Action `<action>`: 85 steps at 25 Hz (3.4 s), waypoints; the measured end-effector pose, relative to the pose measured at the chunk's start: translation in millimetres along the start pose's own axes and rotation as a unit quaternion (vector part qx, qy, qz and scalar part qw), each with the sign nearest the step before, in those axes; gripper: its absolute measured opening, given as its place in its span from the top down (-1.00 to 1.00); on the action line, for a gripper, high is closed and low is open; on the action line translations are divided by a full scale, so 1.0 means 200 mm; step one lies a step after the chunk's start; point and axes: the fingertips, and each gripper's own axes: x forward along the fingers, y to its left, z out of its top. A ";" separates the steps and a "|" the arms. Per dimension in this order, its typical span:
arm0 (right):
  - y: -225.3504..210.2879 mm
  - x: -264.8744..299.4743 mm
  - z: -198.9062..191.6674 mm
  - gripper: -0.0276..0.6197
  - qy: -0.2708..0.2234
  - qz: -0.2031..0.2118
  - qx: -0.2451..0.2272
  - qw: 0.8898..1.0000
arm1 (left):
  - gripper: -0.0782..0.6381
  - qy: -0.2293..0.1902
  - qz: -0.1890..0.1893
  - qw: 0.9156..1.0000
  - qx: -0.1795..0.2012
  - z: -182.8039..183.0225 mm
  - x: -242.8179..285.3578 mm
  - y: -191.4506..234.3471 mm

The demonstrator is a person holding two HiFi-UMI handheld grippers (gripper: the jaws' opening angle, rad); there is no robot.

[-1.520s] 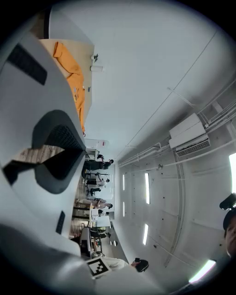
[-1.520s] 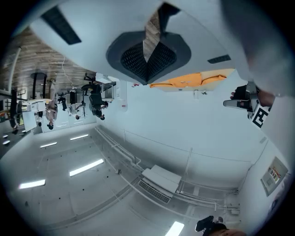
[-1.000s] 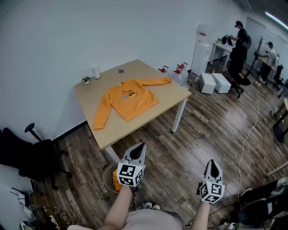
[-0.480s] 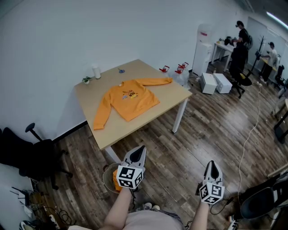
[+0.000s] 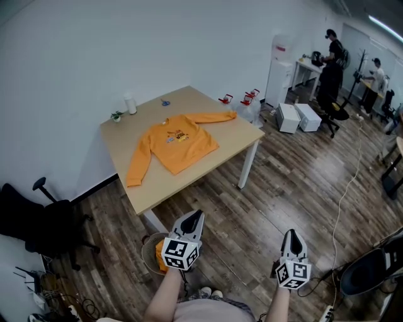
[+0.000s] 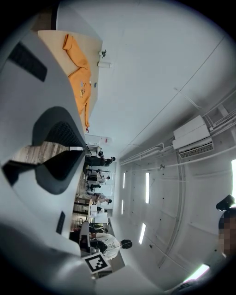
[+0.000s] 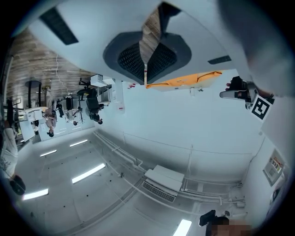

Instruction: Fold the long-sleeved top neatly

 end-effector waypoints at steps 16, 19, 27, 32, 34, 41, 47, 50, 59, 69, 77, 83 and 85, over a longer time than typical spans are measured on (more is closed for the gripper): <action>0.07 0.12 0.03 -0.42 -0.036 0.026 0.037 0.998 | -0.30 -0.019 -0.058 0.998 -0.029 -0.02 0.06 0.04; 0.10 0.16 0.05 -0.45 -0.041 0.021 0.038 0.998 | -0.33 -0.020 -0.065 0.997 -0.021 0.00 0.09 0.07; 0.12 0.23 0.03 -0.44 -0.040 0.011 0.030 0.999 | -0.34 -0.022 -0.077 0.997 -0.005 0.01 0.15 0.09; 0.11 0.30 0.02 -0.43 -0.040 0.013 0.043 0.998 | -0.35 -0.020 -0.064 0.998 -0.011 -0.01 0.18 0.15; 0.12 0.34 0.02 -0.42 -0.036 0.019 0.038 0.998 | -0.35 -0.016 -0.059 0.998 -0.010 -0.02 0.19 0.17; 0.11 0.66 0.04 -0.42 -0.028 0.045 0.045 0.998 | -0.34 -0.007 -0.028 1.000 -0.010 -0.03 0.37 0.32; 0.05 1.18 0.04 -0.42 -0.032 0.100 0.055 0.993 | -0.34 -0.020 0.034 0.999 -0.014 -0.03 0.67 0.51; 0.06 1.53 0.08 -0.42 -0.027 0.139 0.054 0.988 | -0.34 -0.023 0.072 0.997 -0.011 0.00 0.87 0.65; 0.31 2.43 0.26 -0.42 0.005 0.278 0.028 0.960 | -0.34 -0.027 0.205 0.978 -0.026 0.15 1.22 1.09; 0.69 2.83 0.21 -0.41 0.048 0.416 0.010 0.908 | -0.34 -0.021 0.336 0.941 -0.030 0.15 1.14 1.31; 0.99 2.95 0.17 -0.40 0.068 0.479 0.003 0.875 | -0.34 -0.018 0.401 0.915 -0.030 0.16 1.03 1.46; 1.13 3.07 0.16 -0.39 0.072 0.492 -0.005 0.868 | -0.34 -0.016 0.409 0.911 -0.045 0.14 1.07 1.61; 1.18 3.11 0.15 -0.39 0.071 0.495 -0.010 0.866 | -0.34 -0.016 0.412 0.910 -0.050 0.12 1.08 1.67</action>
